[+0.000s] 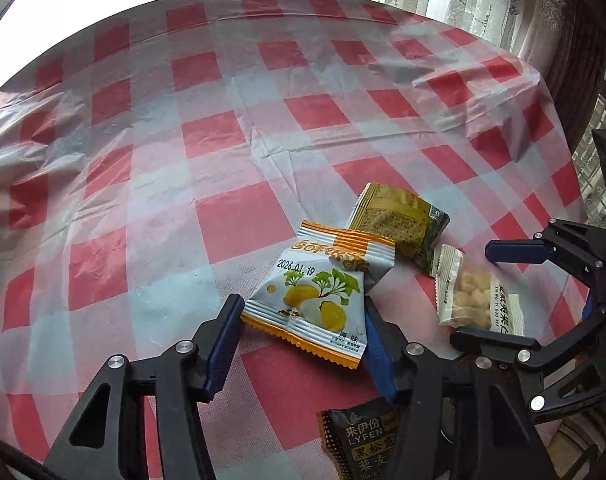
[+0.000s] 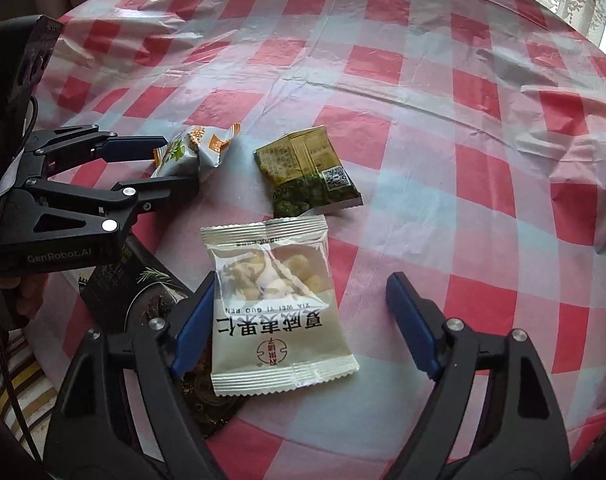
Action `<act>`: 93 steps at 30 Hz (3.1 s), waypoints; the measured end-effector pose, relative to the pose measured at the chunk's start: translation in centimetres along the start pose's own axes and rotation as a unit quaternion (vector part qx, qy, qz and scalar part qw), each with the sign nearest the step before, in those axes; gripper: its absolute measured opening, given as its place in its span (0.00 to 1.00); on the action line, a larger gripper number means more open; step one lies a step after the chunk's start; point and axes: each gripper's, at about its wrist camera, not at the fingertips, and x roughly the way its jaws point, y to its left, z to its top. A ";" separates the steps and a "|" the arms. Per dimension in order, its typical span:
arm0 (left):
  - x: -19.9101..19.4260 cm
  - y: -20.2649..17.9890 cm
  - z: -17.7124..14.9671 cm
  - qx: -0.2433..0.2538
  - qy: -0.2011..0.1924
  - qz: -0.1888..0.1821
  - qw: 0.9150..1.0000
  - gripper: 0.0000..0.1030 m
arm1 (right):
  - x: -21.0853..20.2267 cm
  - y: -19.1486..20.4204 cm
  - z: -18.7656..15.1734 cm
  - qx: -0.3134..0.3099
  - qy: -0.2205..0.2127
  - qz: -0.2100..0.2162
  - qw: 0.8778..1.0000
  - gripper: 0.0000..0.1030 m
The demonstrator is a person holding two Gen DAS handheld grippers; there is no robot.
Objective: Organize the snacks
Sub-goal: 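Grasp the yellow-orange chip bag with the left tool while the right tool grasps the clear peanut bag, then carry the chip bag and peanut bag into the white box and release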
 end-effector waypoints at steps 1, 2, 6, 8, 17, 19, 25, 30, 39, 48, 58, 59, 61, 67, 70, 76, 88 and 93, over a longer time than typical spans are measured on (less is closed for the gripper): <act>0.0 0.2 0.0 -0.005 -0.002 -0.001 1.000 0.54 | 0.0 -0.1 0.1 0.000 -0.001 -0.004 1.000 0.75; 0.0 0.4 0.0 -0.009 -0.004 0.001 1.000 0.54 | 0.0 -0.1 0.1 -0.001 -0.003 -0.012 1.000 0.72; -0.3 0.7 -0.2 -0.024 -0.006 0.013 1.000 0.54 | -0.3 -0.6 -0.2 0.008 -0.008 -0.021 1.000 0.57; -0.4 1.0 -0.3 -0.034 -0.006 0.014 0.999 0.53 | -0.5 -1.0 -0.4 0.016 -0.009 -0.021 1.000 0.54; -1.1 1.1 -1.2 -0.060 -0.003 0.022 0.998 0.53 | -1.5 -2.0 -1.8 0.048 -0.014 -0.034 0.998 0.51; -1.5 1.1 -1.3 -0.065 -0.005 0.022 0.998 0.53 | -1.9 -2.3 -2.2 0.057 -0.015 -0.037 0.998 0.51; -3.0 -0.2 -1.5 -0.063 -0.017 0.021 0.998 0.53 | -3.5 -3.1 -3.8 0.076 -0.020 -0.049 0.996 0.50; -4.5 -2.4 -1.9 -0.052 -0.026 0.013 0.998 0.53 | -5.1 -3.9 -5.4 0.091 -0.023 -0.057 0.994 0.50; -5.9 -7.2 -2.4 -0.022 -0.030 -0.010 0.999 0.53 | -7.8 -5.4 -8.3 0.117 -0.033 -0.072 0.990 0.50; -6.7 -12.9 -2.7 0.022 -0.024 -0.035 0.999 0.53 | -10.6 -7.2 -11.4 0.142 -0.046 -0.091 0.985 0.50; -6.9 -19.0 -3.1 0.072 -0.014 -0.060 0.995 0.53 | -13.2 -10.4 -16.0 0.185 -0.047 -0.112 0.975 0.50; -7.0 -19.5 -3.1 0.076 -0.014 -0.063 0.995 0.53 | -13.5 -10.9 -16.5 0.191 -0.048 -0.115 0.974 0.50; -7.0 -20.5 -3.1 0.085 -0.012 -0.068 0.994 0.53 | -14.1 -11.7 -17.5 0.200 -0.047 -0.122 0.971 0.50; -6.9 -24.2 -3.3 0.118 -0.004 -0.087 0.989 0.53 | -15.7 -14.5 -20.5 0.232 -0.044 -0.144 0.961 0.50; -6.8 -26.2 -3.5 0.136 0.003 -0.100 0.986 0.53 | -16.2 -15.7 -22.0 0.247 -0.039 -0.154 0.956 0.50; -6.5 -30.3 -4.1 0.179 0.021 -0.119 0.976 0.53 | -17.1 -18.0 -25.2 0.278 -0.029 -0.170 0.945 0.50; -6.7 -38.2 -6.4 0.275 0.067 -0.164 0.945 0.54 | -18.9 -21.1 -31.2 0.327 -0.007 -0.191 0.925 0.51; -6.9 -41.1 -8.0 0.315 0.084 -0.178 0.928 0.54 | -19.4 -21.8 -33.3 0.345 0.001 -0.194 0.918 0.51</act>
